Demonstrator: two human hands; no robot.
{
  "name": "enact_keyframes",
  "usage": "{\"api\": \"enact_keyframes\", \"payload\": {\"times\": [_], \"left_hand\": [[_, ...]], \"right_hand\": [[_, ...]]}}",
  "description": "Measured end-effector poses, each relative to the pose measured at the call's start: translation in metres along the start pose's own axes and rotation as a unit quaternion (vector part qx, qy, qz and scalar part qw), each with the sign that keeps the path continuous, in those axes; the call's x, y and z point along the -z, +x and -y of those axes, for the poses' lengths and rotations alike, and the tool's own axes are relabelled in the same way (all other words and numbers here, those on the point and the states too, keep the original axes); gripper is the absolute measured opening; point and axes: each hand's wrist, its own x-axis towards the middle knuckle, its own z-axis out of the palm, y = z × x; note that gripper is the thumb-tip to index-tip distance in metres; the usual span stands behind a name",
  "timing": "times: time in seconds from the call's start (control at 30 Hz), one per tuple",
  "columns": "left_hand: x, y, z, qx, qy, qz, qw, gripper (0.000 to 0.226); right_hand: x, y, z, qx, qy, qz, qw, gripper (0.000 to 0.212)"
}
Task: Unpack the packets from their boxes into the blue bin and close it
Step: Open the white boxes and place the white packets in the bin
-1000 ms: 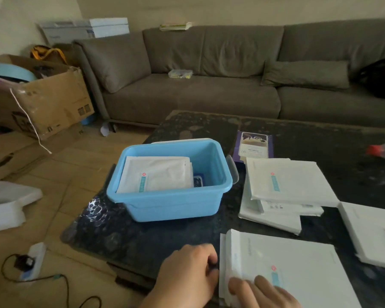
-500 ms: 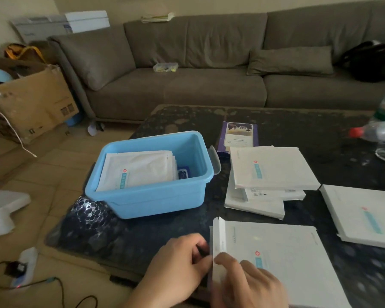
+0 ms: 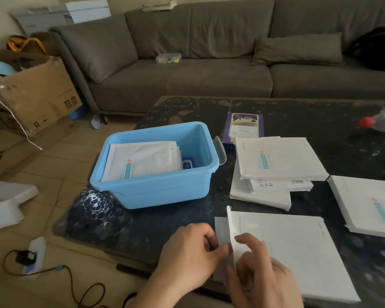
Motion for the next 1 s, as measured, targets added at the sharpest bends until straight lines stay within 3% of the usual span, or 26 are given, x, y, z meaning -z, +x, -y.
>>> {"api": "enact_keyframes", "payload": {"times": [0.13, 0.27, 0.4, 0.5, 0.57, 0.67, 0.8, 0.87, 0.93, 1.0], "left_hand": [[-0.004, 0.003, 0.000, 0.031, 0.027, -0.006, 0.999, 0.041], [-0.007, 0.005, 0.003, 0.028, -0.009, 0.003, 1.000, 0.033], [0.008, 0.006, 0.013, 0.050, -0.133, 0.025, 0.990, 0.036], [0.024, 0.004, 0.024, 0.111, -0.291, 0.032, 0.950, 0.031], [0.032, 0.002, 0.031, 0.142, -0.406, 0.029, 0.902, 0.025], [0.046, -0.003, 0.038, 0.156, -0.542, 0.012, 0.826, 0.038], [0.070, -0.011, 0.045, 0.095, -0.571, 0.013, 0.816, 0.024], [0.083, -0.014, 0.048, 0.074, -0.594, 0.020, 0.801, 0.035], [0.095, -0.016, 0.049, 0.048, -0.624, 0.019, 0.780, 0.050], [0.108, -0.020, 0.046, 0.035, -0.654, 0.002, 0.756, 0.067]], "right_hand": [[0.005, -0.004, -0.001, -0.020, 0.057, -0.005, 0.998, 0.056], [0.006, -0.005, -0.003, -0.020, 0.052, -0.004, 0.998, 0.056], [0.007, -0.004, -0.003, -0.012, 0.043, -0.010, 0.999, 0.056], [0.007, -0.004, -0.004, -0.009, 0.039, -0.018, 0.999, 0.055], [0.007, -0.005, -0.004, -0.008, 0.034, -0.015, 0.999, 0.055], [0.006, -0.005, -0.004, -0.013, 0.023, 0.001, 1.000, 0.054], [0.010, -0.003, 0.002, 0.010, 0.009, -0.003, 1.000, 0.041], [0.018, 0.001, 0.012, 0.030, 0.017, -0.042, 0.998, 0.033], [0.031, 0.017, 0.027, -0.010, 0.098, -0.083, 0.992, 0.041], [0.040, 0.044, 0.045, -0.109, 0.227, -0.084, 0.964, 0.058]]}}
